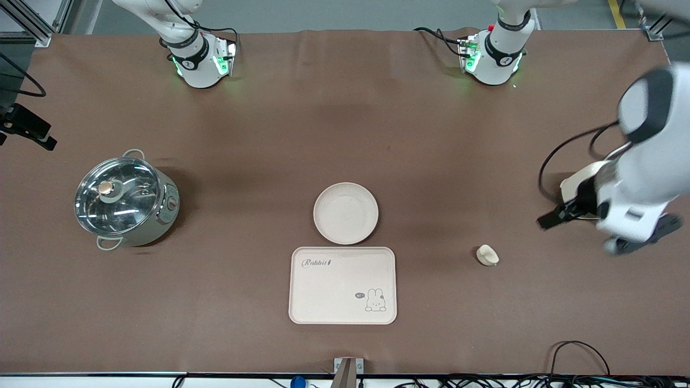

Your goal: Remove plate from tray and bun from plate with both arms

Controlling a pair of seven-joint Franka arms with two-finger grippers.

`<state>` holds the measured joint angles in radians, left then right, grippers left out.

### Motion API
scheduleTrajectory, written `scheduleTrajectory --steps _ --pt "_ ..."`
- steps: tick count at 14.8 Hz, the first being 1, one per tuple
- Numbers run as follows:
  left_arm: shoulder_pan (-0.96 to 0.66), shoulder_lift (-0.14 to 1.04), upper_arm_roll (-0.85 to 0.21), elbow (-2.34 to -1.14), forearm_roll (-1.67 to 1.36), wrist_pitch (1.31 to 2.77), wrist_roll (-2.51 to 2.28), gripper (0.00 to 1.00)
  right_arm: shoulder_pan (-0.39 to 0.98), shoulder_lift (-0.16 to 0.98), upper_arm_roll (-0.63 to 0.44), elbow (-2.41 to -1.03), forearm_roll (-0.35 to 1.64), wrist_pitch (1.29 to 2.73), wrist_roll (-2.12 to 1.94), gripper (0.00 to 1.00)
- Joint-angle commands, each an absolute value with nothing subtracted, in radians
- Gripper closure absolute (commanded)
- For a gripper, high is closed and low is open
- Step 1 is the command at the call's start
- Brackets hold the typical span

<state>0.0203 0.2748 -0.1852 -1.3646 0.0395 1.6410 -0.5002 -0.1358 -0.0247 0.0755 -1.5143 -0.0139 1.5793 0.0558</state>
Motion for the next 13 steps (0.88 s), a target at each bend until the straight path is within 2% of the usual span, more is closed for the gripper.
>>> scheduleTrajectory --steps 1,3,6,8,13 --pt "0.028 0.132 -0.181 -1.419 0.038 1.534 -0.321 0.0 -0.14 -0.028 0.084 -1.511 0.003 1.575 0.066 0.0" --pt "0.043 0.056 -0.181 -1.442 0.034 1.458 -0.235 0.0 -0.137 -0.029 0.087 -1.512 0.003 1.569 0.067 0.0" --pt "0.029 -0.032 -0.166 -1.508 0.026 1.436 -0.178 0.0 -0.121 -0.032 0.087 -1.514 0.003 1.56 0.068 0.0" --pt "-0.059 -0.063 -0.051 -1.528 0.026 1.427 -0.08 0.0 -0.11 -0.032 0.087 -1.511 0.002 1.563 0.067 0.0" --pt "-0.091 -0.094 -0.032 -1.549 0.032 1.398 -0.066 0.0 -0.114 -0.028 0.087 -1.513 0.002 1.563 0.058 0.0"
